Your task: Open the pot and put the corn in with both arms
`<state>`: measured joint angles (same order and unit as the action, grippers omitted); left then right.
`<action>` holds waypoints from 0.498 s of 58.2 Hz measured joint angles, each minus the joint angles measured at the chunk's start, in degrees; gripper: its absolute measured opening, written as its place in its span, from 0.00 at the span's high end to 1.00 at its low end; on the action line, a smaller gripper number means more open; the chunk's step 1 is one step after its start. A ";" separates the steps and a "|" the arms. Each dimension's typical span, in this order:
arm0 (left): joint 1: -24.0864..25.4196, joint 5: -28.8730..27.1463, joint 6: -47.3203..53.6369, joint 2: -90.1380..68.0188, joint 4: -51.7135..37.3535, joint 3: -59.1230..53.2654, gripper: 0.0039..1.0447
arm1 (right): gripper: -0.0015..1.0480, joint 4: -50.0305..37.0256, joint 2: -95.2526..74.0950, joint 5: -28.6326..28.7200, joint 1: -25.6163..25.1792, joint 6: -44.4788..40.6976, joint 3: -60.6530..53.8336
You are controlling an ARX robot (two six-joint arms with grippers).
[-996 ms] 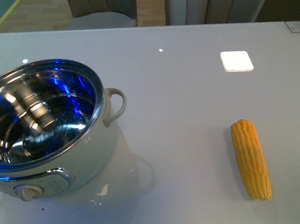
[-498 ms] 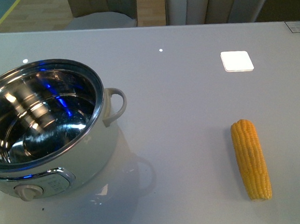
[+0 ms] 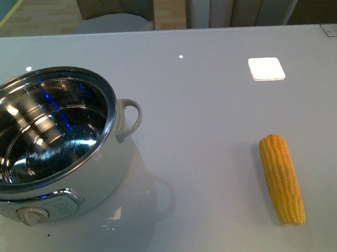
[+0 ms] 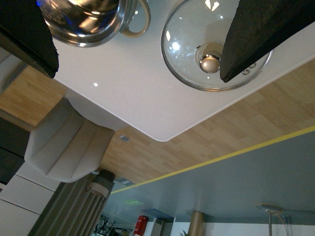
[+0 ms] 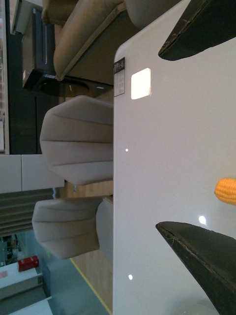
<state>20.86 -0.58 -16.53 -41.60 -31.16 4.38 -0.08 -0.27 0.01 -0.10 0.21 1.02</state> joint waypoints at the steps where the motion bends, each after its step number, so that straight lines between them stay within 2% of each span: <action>1: -0.57 -0.20 0.13 1.64 1.51 -0.46 0.06 | 0.08 0.00 0.00 0.00 0.00 0.00 -0.02; 8: -4.26 -3.50 0.66 10.47 10.71 -3.17 0.06 | 0.08 0.00 0.00 0.00 0.00 0.00 -0.02; 20: -5.27 -4.13 0.70 11.52 11.76 -3.63 0.06 | 0.08 0.00 0.00 0.00 0.00 0.00 -0.02; 22: -4.35 -0.20 2.19 10.71 9.62 -3.80 0.09 | 0.08 0.00 0.00 -0.02 0.00 0.00 -0.02; 26: -2.82 11.69 7.65 10.47 0.85 -4.00 0.21 | 0.08 0.00 0.02 0.11 0.00 -0.02 -0.02; 29: -4.04 15.82 11.43 13.53 1.38 -3.96 0.32 | 0.08 0.00 -0.02 0.00 0.00 0.00 -0.02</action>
<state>16.82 15.25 -5.10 -28.08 -29.78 0.43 -0.08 -0.30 0.01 -0.10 0.21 0.99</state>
